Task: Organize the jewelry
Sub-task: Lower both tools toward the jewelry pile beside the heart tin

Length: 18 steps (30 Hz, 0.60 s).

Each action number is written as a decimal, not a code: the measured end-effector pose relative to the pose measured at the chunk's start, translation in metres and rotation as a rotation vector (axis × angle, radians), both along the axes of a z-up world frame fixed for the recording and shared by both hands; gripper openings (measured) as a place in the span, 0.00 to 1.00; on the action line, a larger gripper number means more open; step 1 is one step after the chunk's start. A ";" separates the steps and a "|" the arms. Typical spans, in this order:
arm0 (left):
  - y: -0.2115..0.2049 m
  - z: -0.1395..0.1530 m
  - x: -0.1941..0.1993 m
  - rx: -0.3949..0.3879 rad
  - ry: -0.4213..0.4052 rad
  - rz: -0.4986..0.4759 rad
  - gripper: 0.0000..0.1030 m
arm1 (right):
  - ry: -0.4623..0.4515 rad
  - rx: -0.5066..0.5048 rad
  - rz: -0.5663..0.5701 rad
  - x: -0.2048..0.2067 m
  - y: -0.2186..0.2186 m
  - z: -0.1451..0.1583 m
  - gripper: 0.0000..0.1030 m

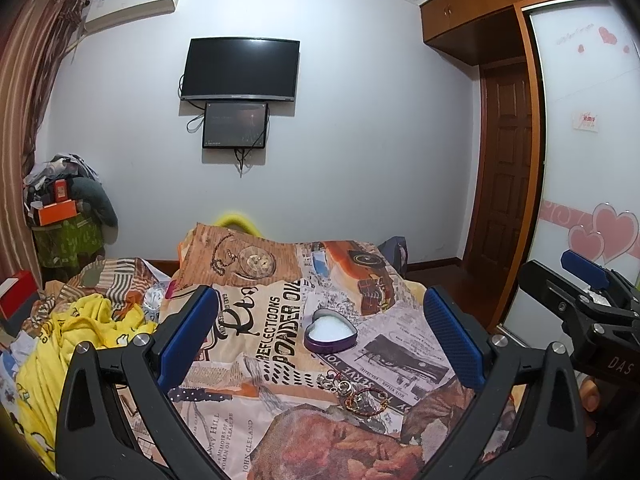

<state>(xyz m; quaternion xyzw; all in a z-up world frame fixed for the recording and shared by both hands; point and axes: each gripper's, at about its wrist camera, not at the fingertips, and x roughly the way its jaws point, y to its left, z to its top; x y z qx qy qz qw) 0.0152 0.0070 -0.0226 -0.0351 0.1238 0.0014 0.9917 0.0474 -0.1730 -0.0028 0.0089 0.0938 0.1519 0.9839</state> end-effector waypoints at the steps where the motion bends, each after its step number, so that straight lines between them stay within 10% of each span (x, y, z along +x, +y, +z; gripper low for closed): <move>1: 0.000 -0.001 0.003 0.000 0.008 0.002 1.00 | 0.006 -0.001 -0.001 0.002 0.001 -0.001 1.00; 18: 0.013 -0.062 0.081 0.016 0.293 0.002 1.00 | 0.231 -0.063 -0.005 0.053 -0.002 -0.045 1.00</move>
